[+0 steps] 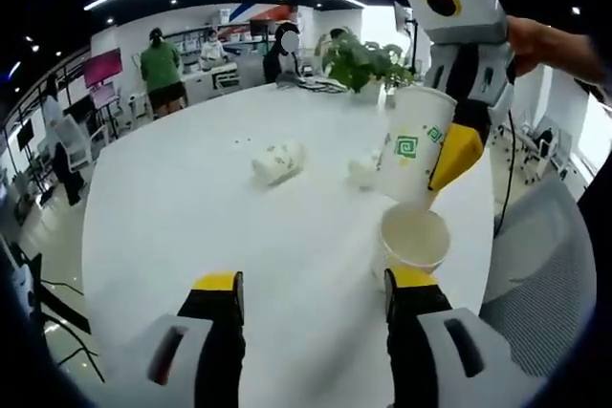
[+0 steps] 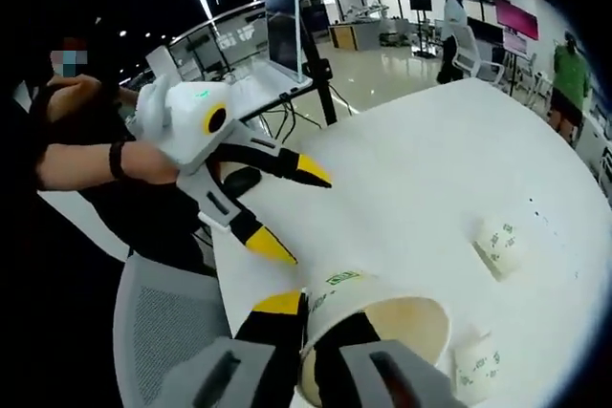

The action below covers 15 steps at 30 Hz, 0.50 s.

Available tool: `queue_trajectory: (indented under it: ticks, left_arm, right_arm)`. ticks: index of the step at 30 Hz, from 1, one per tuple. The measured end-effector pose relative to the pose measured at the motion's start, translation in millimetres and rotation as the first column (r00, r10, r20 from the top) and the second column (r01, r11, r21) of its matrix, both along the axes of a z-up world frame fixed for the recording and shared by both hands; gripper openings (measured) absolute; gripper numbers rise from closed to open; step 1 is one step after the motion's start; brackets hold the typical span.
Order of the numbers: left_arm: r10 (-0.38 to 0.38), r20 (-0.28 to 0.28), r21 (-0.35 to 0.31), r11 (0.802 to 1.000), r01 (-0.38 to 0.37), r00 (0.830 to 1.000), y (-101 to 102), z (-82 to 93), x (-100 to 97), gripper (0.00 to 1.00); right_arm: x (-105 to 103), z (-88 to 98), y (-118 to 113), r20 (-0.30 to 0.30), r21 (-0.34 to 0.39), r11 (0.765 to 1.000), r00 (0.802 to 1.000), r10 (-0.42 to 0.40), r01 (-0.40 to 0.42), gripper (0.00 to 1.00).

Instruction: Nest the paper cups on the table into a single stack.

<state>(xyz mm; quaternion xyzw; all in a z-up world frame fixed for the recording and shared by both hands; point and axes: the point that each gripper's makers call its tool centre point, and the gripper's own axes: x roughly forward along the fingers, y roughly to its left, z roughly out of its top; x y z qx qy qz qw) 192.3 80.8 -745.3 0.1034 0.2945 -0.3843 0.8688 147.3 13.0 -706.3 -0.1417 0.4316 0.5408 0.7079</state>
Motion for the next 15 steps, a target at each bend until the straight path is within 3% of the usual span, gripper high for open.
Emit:
queue_trajectory:
  ticks: [15]
  left_arm:
    - [0.013, -0.032, -0.019, 1.0, -0.014, 0.999, 3, -9.6, -11.5, 0.63]
  right_arm:
    - [-30, -16.7, 1, -0.007, -0.131, 0.978, 0.986, 0.164, -0.163, 0.0]
